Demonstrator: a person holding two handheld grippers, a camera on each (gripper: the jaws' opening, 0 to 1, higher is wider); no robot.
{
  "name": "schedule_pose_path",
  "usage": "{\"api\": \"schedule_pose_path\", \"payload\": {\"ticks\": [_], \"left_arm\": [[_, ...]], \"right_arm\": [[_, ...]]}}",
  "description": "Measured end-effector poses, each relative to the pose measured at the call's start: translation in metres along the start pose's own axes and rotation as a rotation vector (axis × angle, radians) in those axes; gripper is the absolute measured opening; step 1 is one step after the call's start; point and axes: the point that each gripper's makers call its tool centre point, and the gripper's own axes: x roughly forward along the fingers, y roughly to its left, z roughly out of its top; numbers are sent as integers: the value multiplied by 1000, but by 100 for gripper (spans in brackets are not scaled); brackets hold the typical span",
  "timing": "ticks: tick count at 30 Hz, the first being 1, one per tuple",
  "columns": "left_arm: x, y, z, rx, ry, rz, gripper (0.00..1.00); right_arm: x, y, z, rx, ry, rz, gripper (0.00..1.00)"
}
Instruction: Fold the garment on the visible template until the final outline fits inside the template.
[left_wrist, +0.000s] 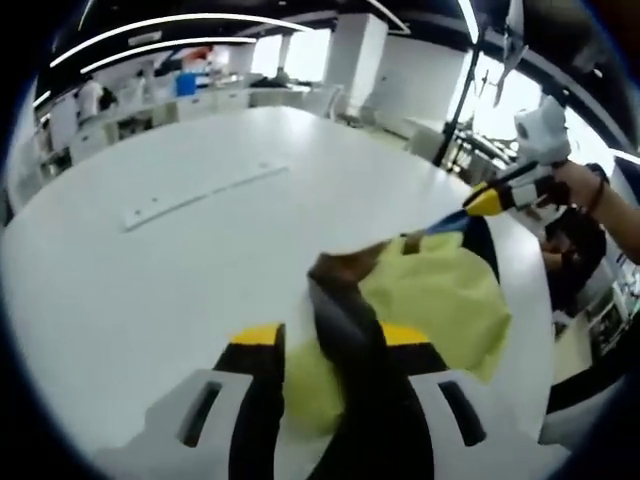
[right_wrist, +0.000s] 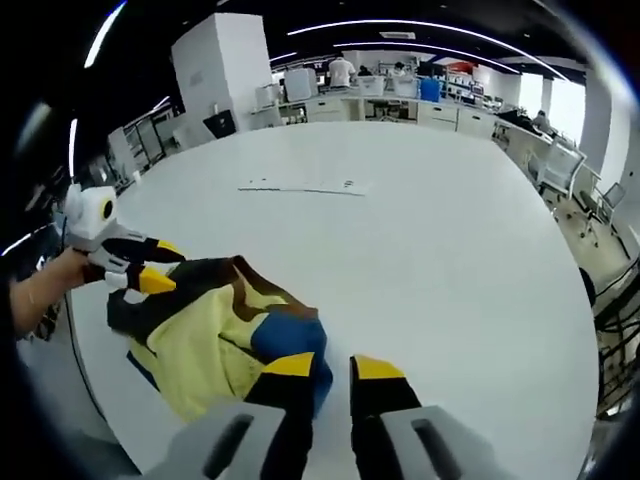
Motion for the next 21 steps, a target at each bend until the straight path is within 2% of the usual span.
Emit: {"api": "schedule_pose_path", "payload": {"ticks": [5, 8, 13, 19, 21], "left_arm": [[8, 3, -7, 9, 38, 3, 22], [9, 4, -10, 2, 52, -4, 9], [8, 4, -14, -23, 64, -2, 0], [-1, 3, -8, 4, 36, 17, 0], [-5, 5, -2, 58, 14, 30, 0]], "right_arm": [[5, 6, -10, 4, 44, 19, 0], [6, 7, -13, -6, 59, 21, 0], [7, 7, -16, -18, 71, 29, 0], [2, 9, -13, -42, 53, 24, 0], [-1, 10, -11, -46, 45, 23, 0]]}}
